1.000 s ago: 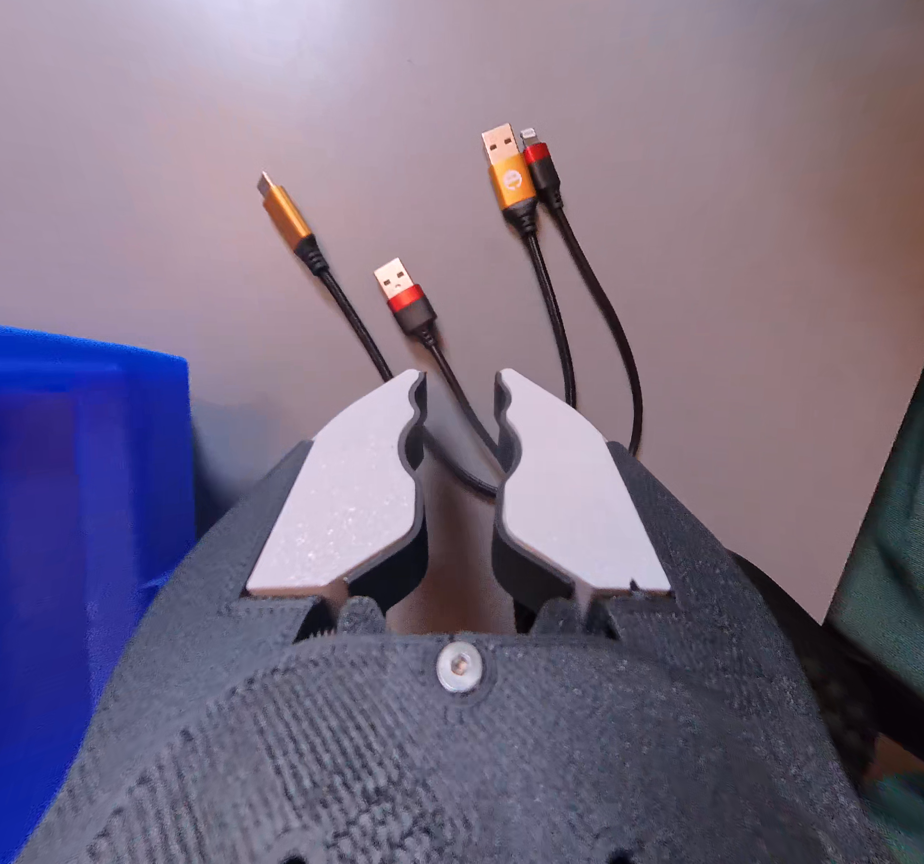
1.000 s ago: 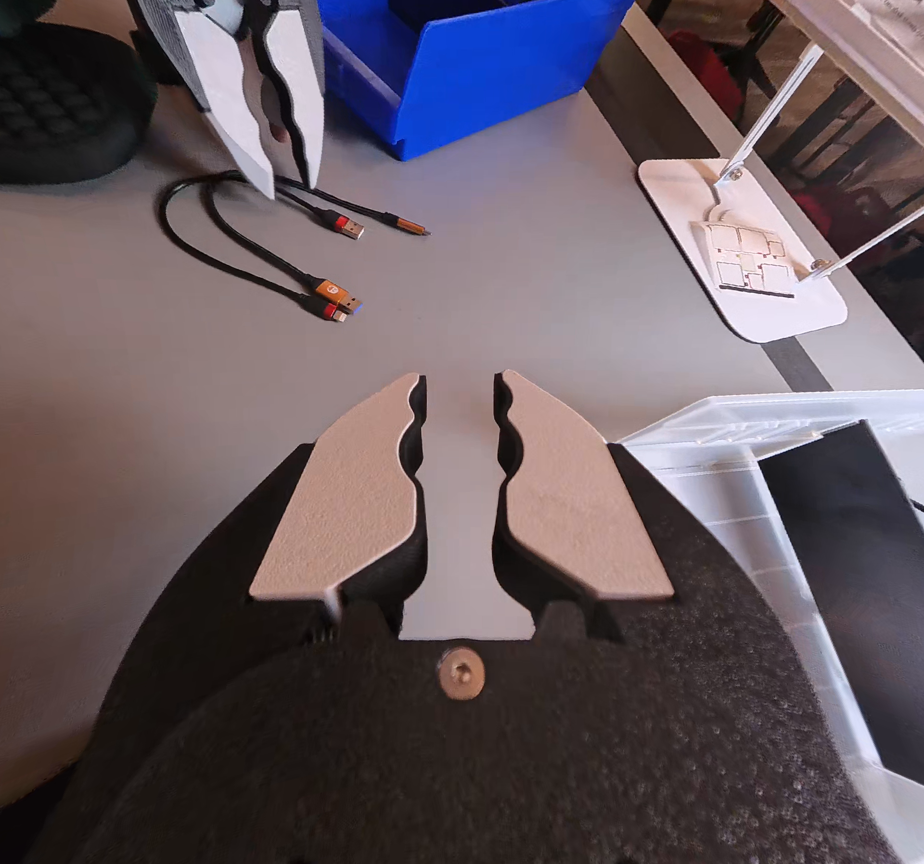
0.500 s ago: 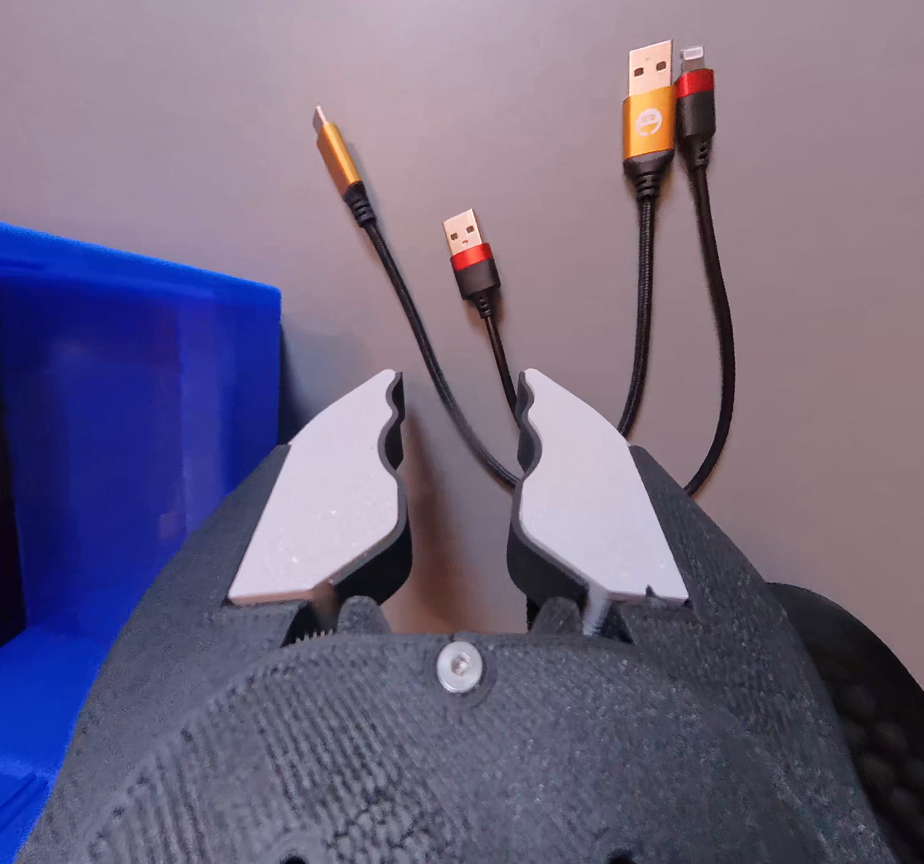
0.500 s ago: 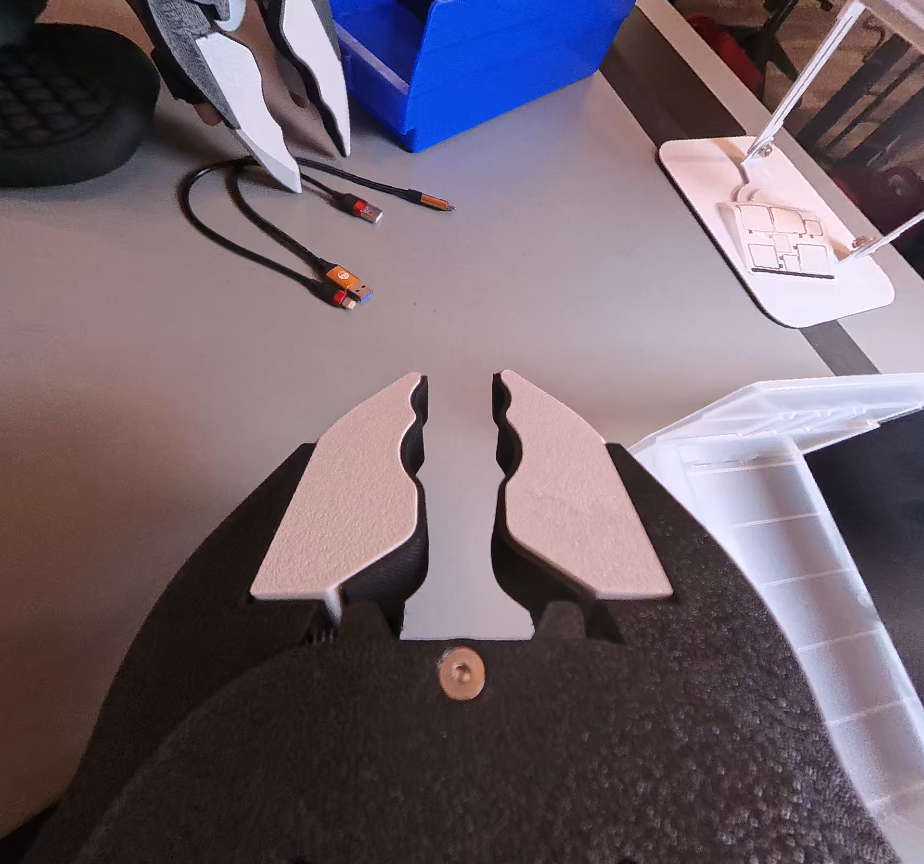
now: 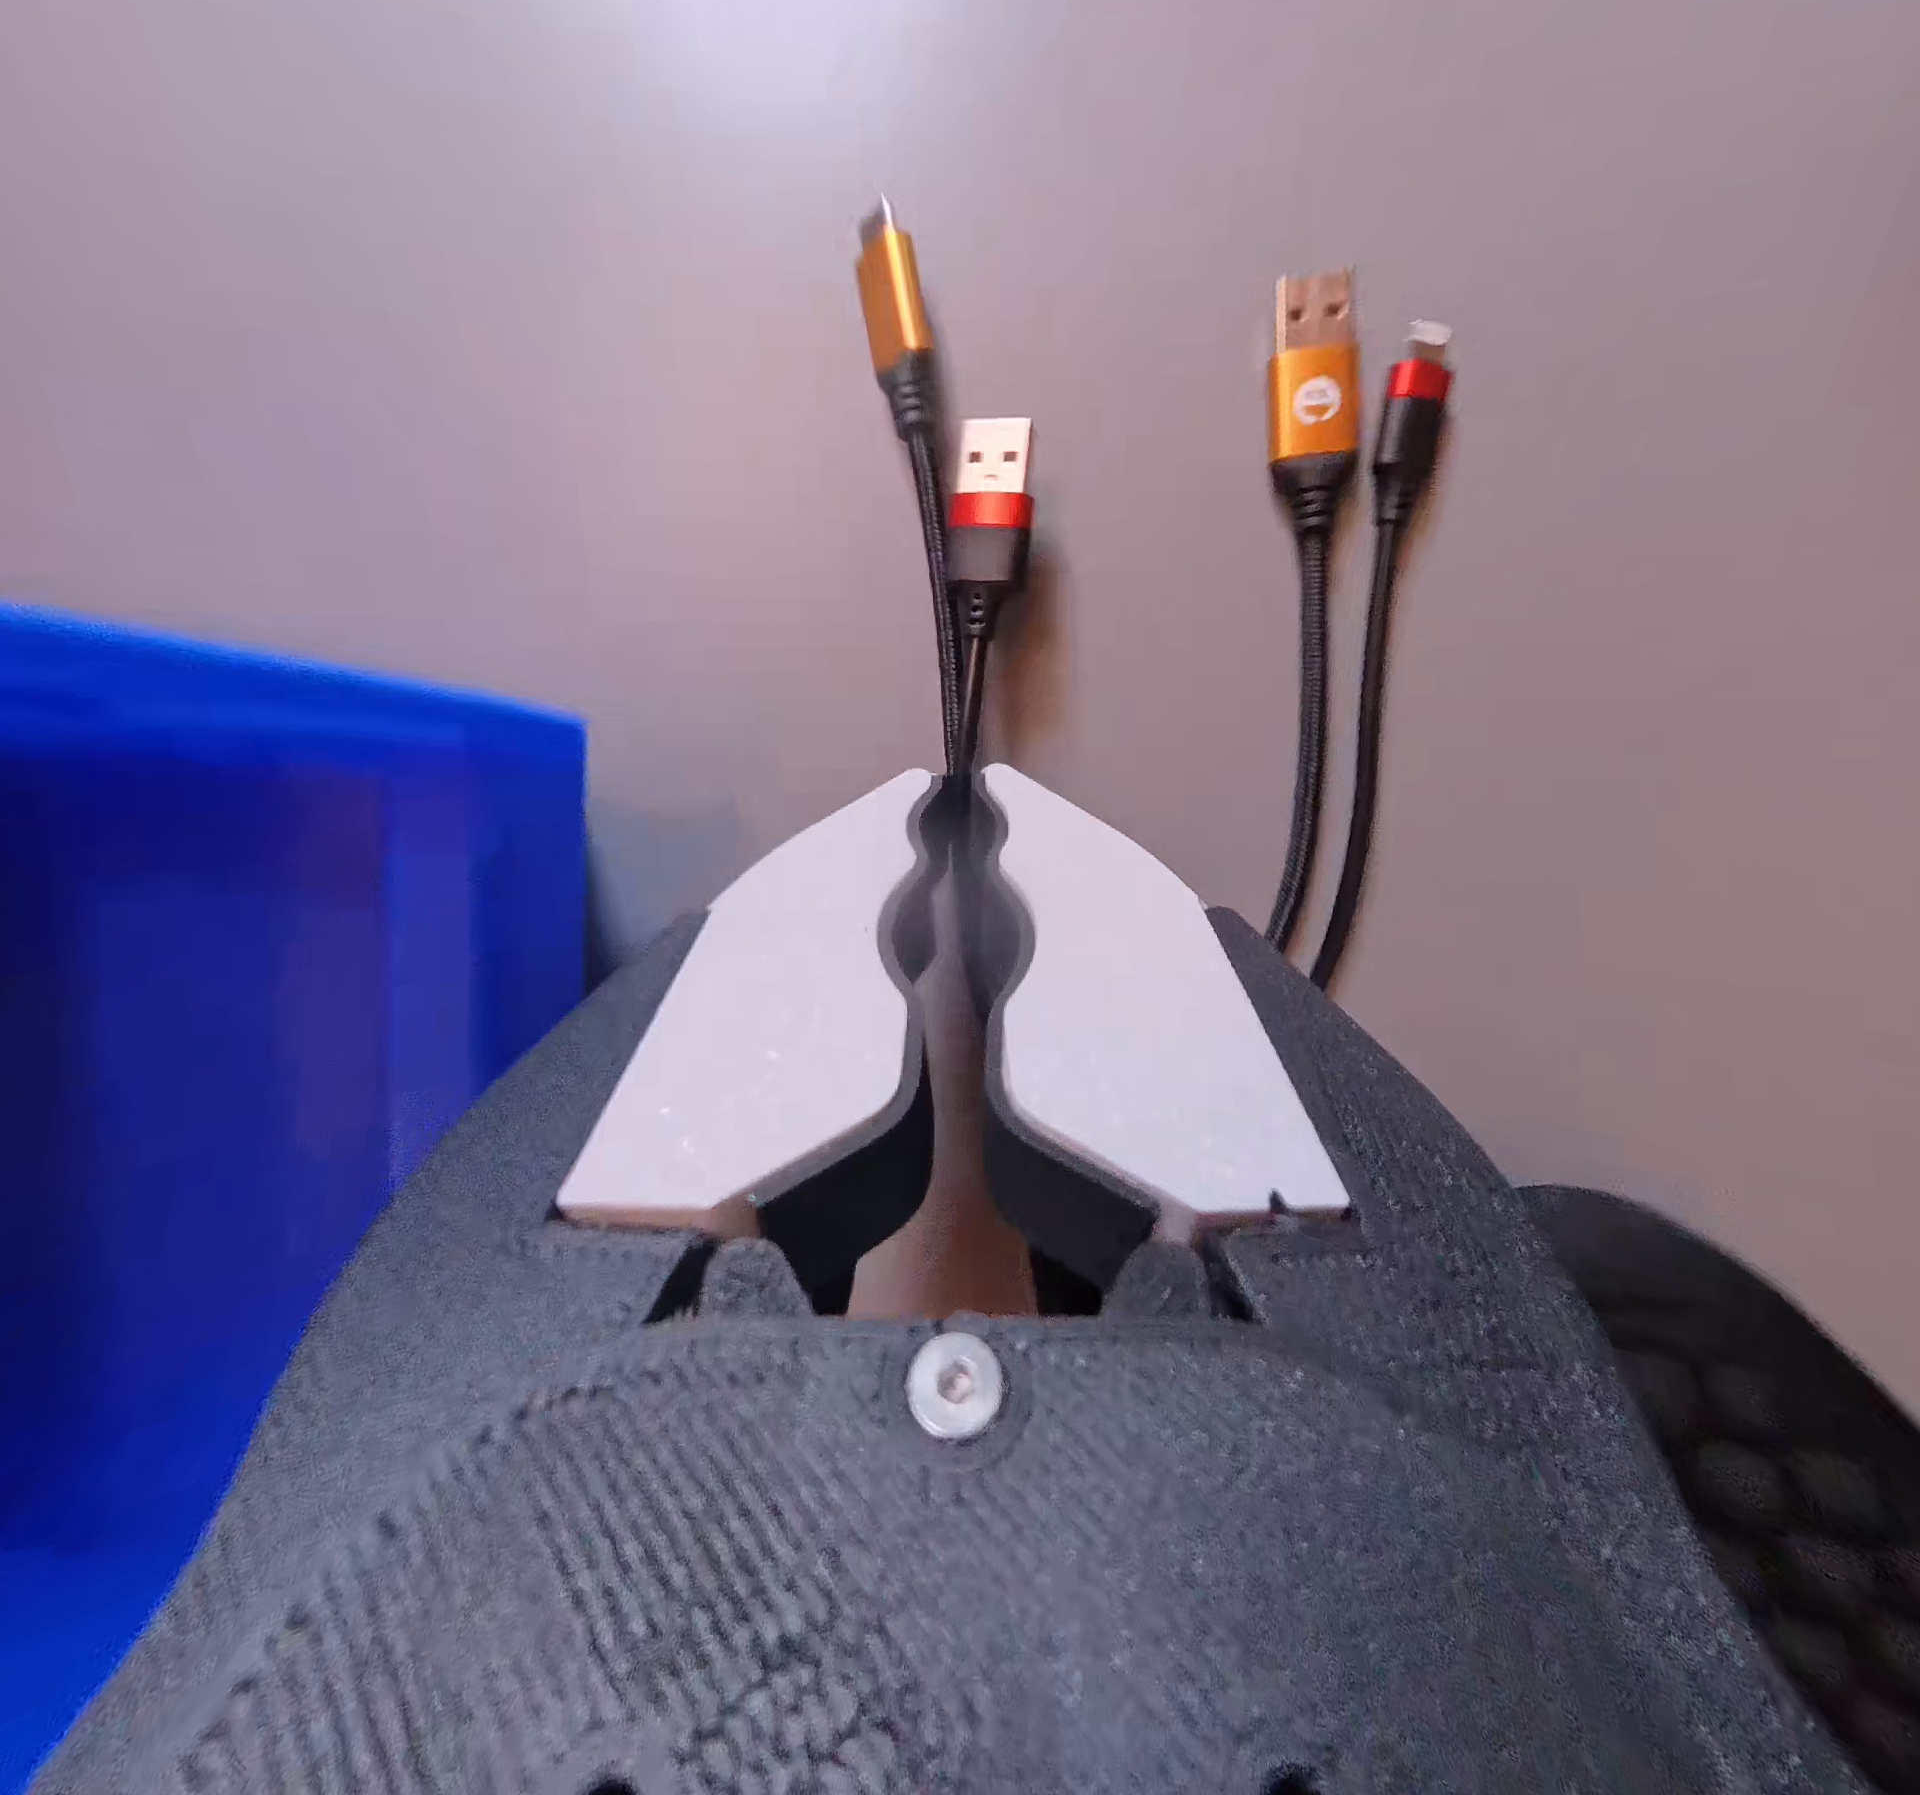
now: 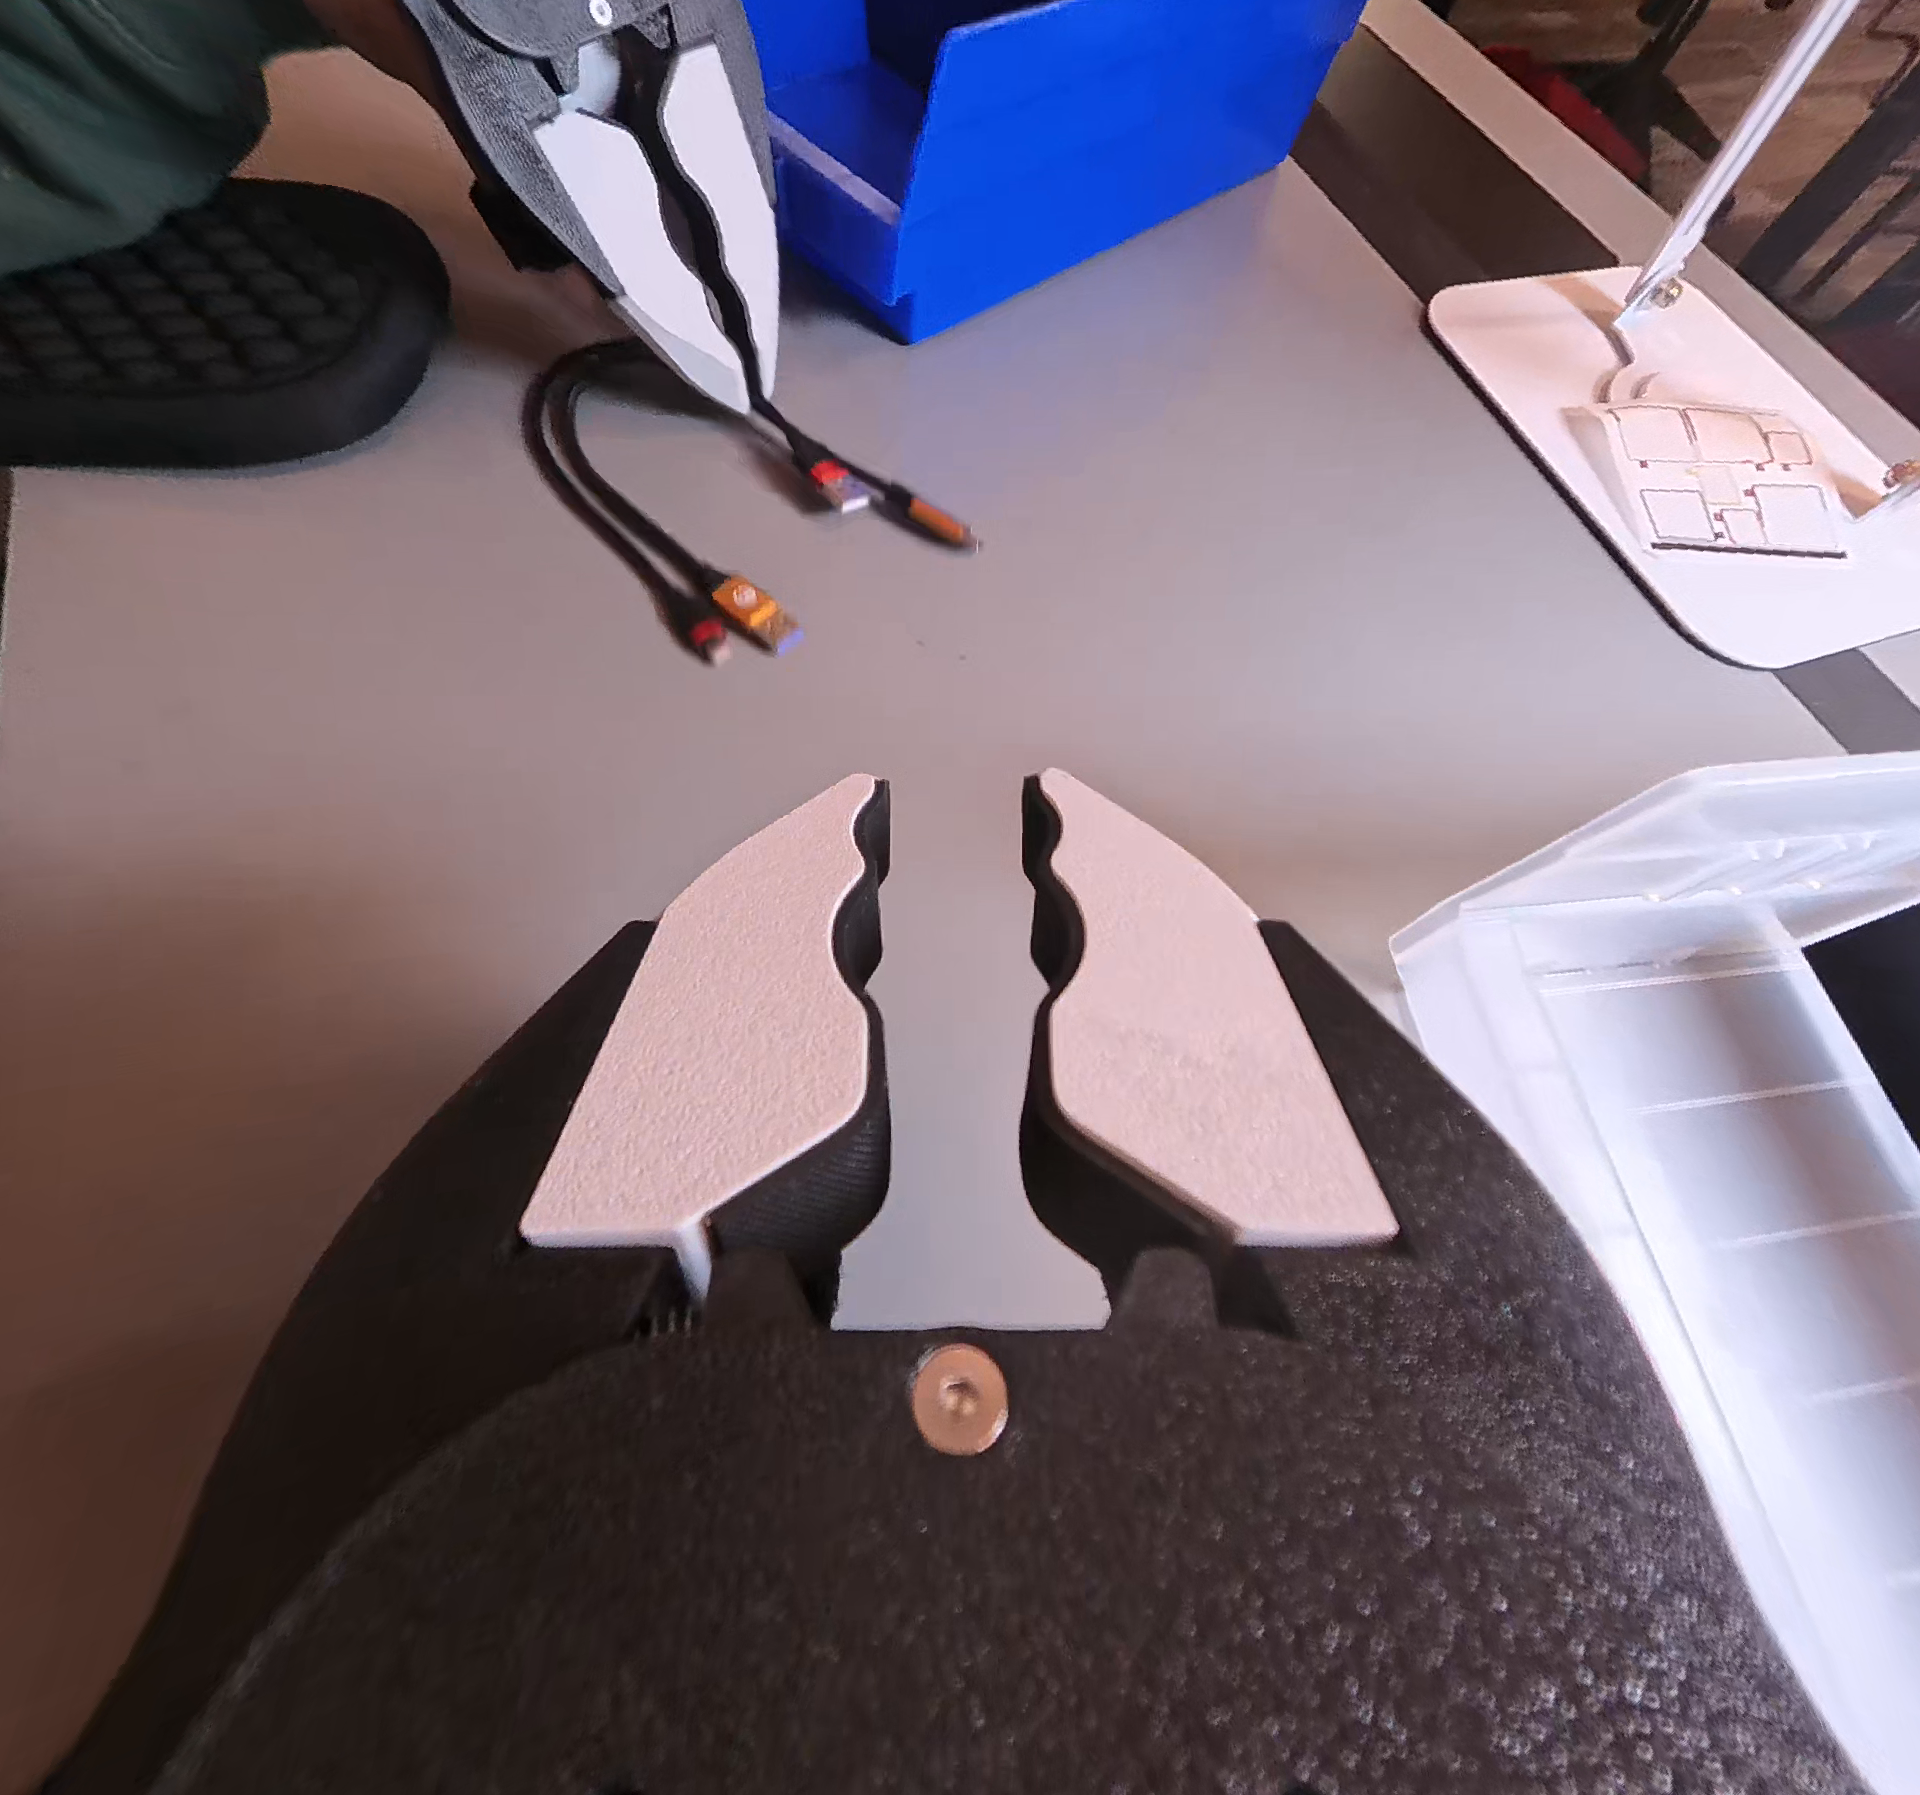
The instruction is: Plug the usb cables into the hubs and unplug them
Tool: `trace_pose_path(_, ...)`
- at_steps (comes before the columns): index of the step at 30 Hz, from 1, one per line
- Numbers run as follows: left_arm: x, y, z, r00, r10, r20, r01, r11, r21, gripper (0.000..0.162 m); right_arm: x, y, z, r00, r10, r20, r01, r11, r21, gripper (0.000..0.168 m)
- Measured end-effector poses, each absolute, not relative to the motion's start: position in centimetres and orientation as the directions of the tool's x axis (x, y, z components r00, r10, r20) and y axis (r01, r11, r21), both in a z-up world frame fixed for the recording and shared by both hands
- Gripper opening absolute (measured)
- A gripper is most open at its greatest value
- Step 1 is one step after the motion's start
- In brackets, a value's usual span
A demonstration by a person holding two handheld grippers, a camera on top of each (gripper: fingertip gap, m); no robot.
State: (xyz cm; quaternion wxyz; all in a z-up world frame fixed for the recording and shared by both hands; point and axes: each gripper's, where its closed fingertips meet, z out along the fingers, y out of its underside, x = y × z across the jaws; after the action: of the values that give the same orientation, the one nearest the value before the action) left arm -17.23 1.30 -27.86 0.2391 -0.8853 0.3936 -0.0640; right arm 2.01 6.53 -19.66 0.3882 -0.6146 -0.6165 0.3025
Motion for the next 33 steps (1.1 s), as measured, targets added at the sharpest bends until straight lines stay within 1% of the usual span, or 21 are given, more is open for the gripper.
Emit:
trace_pose_path(4, -12.6, 1.2, -23.5, 0.612, -0.787, -0.083, -0.64, -0.43, -0.637, 0.004, 0.8, 5.0, -18.4, 0.02, 0.98, 0.197, 0.497, 0.161, -0.853, 0.026)
trace_pose_path(6, -10.3, 1.0, -21.9, 0.574, -0.811, -0.113, -0.644, -0.362, -0.674, 0.004, -0.2, 4.1, -17.6, -0.001, 0.957, 0.29, 0.497, 0.252, -0.83, 0.034)
trace_pose_path(8, -8.7, 0.8, -21.7, 0.527, -0.831, -0.177, -0.701, -0.307, -0.643, 0.004, -1.3, 3.0, -17.0, -0.046, 0.913, 0.405, 0.521, 0.368, -0.77, 0.04)
trace_pose_path(10, -6.9, 0.6, -22.2, 0.466, -0.858, -0.219, -0.761, -0.261, -0.594, 0.004, -2.2, 1.8, -17.4, -0.125, 0.865, 0.487, 0.58, 0.462, -0.671, 0.042)
trace_pose_path(13, -4.4, 0.3, -22.5, 0.385, -0.884, -0.264, -0.809, -0.186, -0.557, 0.004, -3.0, 0.4, -19.9, -0.254, 0.836, 0.487, 0.676, 0.513, -0.529, 0.045)
trace_pose_path(14, -3.7, 0.1, -22.4, 0.366, -0.89, -0.273, -0.814, -0.164, -0.557, 0.004, -3.0, 0.4, -20.8, -0.279, 0.829, 0.484, 0.696, 0.522, -0.493, 0.037)
trace_pose_path(15, -3.3, 0.0, -22.1, 0.358, -0.891, -0.28, -0.809, -0.146, -0.57, 0.004, -3.1, 0.3, -21.2, -0.296, 0.821, 0.488, 0.693, 0.536, -0.482, 0.021)
trace_pose_path(16, -3.3, 0.1, -21.9, 0.363, -0.884, -0.294, -0.807, -0.141, -0.574, 0.004, -3.1, 0.1, -21.3, -0.296, 0.824, 0.483, 0.685, 0.535, -0.494, 0.005)
trace_pose_path(17, -3.4, -0.1, -21.8, 0.36, -0.884, -0.299, -0.802, -0.129, -0.583, 0.004, -3.1, -0.1, -21.3, -0.288, 0.839, 0.462, 0.681, 0.518, -0.517, 0.004)
trace_pose_path(20, -2.9, -0.8, -20.5, 0.379, -0.89, -0.253, -0.713, -0.107, -0.693, 0.004, -2.8, -0.5, -20.5, -0.265, 0.88, 0.395, 0.66, 0.464, -0.591, 0.004)
trace_pose_path(23, -2.9, -1.2, -19.0, 0.389, -0.892, -0.23, -0.639, -0.081, -0.765, 0.004, -2.3, -0.7, -19.2, -0.234, 0.912, 0.337, 0.623, 0.407, -0.668, 0.004)
trace_pose_path(27, -2.9, -1.7, -17.6, 0.388, -0.894, -0.225, -0.572, -0.043, -0.819, 0.004, -1.5, -0.8, -17.7, -0.205, 0.922, 0.328, 0.587, 0.384, -0.713, 0.003)
trace_pose_path(33, -3.0, -2.0, -16.6, 0.394, -0.893, -0.217, -0.514, -0.019, -0.858, 0.004, -0.9, -0.8, -16.8, -0.177, 0.925, 0.337, 0.567, 0.375, -0.733, 0.003)
